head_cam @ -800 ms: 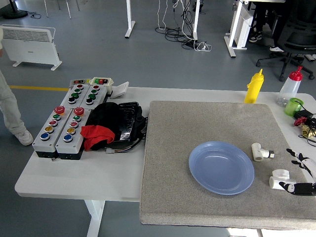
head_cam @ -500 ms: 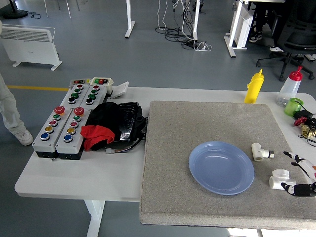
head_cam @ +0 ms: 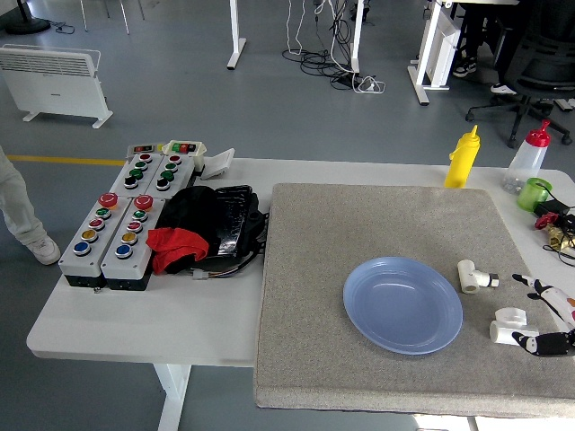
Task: Pick pipe place plate twice
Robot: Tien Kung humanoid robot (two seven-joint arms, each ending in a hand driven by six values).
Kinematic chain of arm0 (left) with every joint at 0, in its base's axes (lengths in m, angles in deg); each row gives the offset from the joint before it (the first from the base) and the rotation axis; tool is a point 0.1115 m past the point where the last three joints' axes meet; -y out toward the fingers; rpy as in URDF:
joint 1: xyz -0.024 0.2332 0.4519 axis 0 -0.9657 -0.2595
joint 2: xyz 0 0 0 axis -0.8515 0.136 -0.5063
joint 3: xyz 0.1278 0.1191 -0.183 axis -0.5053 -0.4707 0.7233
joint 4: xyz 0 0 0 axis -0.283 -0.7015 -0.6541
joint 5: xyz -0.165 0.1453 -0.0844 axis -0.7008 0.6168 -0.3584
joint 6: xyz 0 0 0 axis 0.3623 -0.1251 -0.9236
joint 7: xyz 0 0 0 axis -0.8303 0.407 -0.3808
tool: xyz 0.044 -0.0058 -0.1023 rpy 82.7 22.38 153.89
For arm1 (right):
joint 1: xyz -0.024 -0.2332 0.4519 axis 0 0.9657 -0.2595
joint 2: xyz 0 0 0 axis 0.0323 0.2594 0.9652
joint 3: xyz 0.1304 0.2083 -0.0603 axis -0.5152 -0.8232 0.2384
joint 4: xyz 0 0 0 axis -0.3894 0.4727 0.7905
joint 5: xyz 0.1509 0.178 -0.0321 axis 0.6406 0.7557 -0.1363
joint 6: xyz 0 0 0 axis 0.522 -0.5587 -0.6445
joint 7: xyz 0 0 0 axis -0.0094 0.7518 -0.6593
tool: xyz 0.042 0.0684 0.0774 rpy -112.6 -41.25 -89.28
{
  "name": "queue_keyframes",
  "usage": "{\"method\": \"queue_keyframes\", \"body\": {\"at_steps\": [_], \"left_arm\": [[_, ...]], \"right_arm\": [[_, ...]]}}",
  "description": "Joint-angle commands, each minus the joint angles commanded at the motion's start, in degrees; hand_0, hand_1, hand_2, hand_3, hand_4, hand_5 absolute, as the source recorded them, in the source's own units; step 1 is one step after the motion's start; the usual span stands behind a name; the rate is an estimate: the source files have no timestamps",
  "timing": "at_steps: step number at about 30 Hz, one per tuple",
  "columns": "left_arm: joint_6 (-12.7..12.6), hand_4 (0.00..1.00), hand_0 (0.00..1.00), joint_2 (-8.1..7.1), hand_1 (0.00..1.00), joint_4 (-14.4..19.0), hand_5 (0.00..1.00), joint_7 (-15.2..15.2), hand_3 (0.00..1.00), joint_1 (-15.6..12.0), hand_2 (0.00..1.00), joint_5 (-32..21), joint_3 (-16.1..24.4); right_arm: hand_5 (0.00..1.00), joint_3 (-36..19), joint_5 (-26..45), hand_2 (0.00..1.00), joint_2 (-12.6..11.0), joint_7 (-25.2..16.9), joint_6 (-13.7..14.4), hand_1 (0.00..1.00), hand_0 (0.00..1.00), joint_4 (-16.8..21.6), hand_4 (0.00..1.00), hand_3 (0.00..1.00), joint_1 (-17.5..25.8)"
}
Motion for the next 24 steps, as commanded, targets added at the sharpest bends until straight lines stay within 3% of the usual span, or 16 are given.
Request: {"method": "queue_keyframes", "body": {"at_steps": [13,24], "left_arm": [[0.0,0.505,0.628,0.00,0.643,0.0,0.998,0.0,0.725,0.4,0.666,-0.2,-0.2],[0.0,0.507,0.629,0.00,0.641,0.0,0.998,0.2,0.725,0.7,0.667,0.1,-0.1]], "right_arm": [[0.002,3.8,-3.5,0.998,-0.6,1.7,-1.4,0.909,0.950,-1.7,0.722,0.964,-2.1],[0.002,6.1,-4.6,0.972,-0.5,1.2,-0.1,0.881,0.916,-4.0,0.708,0.888,-3.4]]}}
